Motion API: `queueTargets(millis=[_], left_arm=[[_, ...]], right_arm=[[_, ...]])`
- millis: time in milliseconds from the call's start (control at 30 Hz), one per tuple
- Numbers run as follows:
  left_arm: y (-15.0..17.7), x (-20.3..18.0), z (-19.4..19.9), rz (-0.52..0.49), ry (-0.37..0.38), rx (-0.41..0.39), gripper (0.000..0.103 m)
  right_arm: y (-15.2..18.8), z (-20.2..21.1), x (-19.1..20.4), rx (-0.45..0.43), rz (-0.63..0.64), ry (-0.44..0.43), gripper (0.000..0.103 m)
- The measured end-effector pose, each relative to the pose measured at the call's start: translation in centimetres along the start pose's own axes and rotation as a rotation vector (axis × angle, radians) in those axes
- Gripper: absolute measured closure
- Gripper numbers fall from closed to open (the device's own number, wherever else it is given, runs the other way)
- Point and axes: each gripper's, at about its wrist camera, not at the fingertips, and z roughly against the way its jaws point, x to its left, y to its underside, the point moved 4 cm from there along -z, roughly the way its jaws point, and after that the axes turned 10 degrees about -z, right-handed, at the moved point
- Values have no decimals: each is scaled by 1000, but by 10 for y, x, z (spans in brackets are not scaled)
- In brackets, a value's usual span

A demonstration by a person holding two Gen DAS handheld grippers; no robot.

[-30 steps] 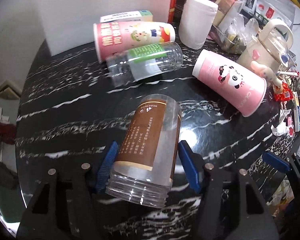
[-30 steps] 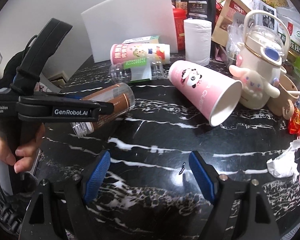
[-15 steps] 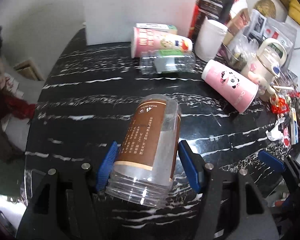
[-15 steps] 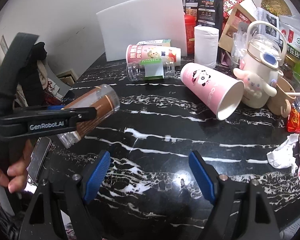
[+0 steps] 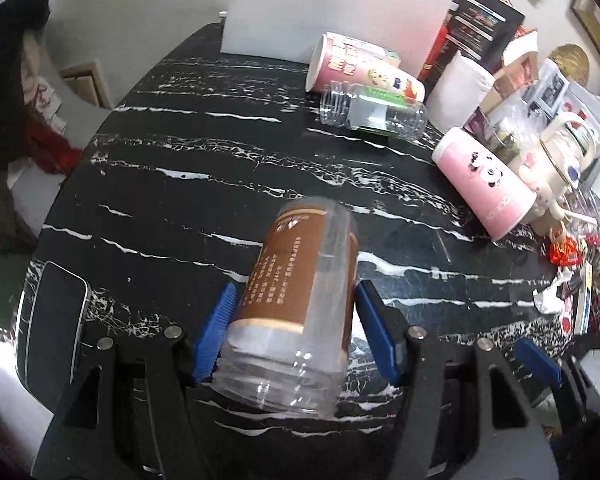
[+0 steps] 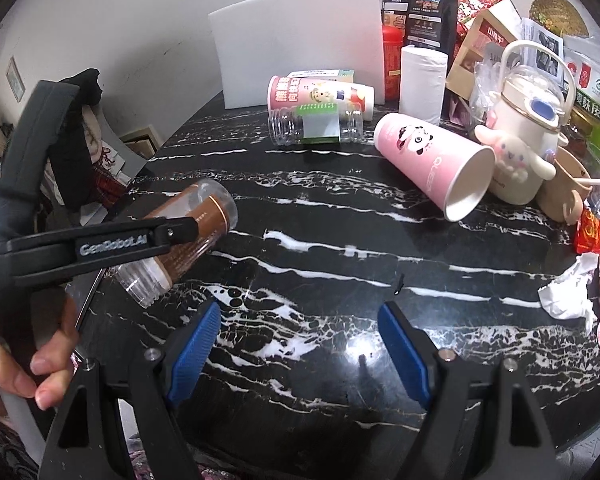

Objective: Flip cup upside down
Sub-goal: 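Lift the jar with the left tool and carry it toward the right tool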

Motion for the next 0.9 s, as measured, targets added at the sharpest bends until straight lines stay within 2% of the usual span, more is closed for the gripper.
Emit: queueTargets(millis=[100,400,900], left_arm=[[-3,-3,-6,17,3,-15,44],[-8,-13,-34,37,18,22,45],[-13,-17,-39,8,12,49,43]], right_arm=[[0,0,-3,0,-9,4,22],[-3,-5,-15,7,-44,24,22],[-6,-14,-17,28,-49,37,22]])
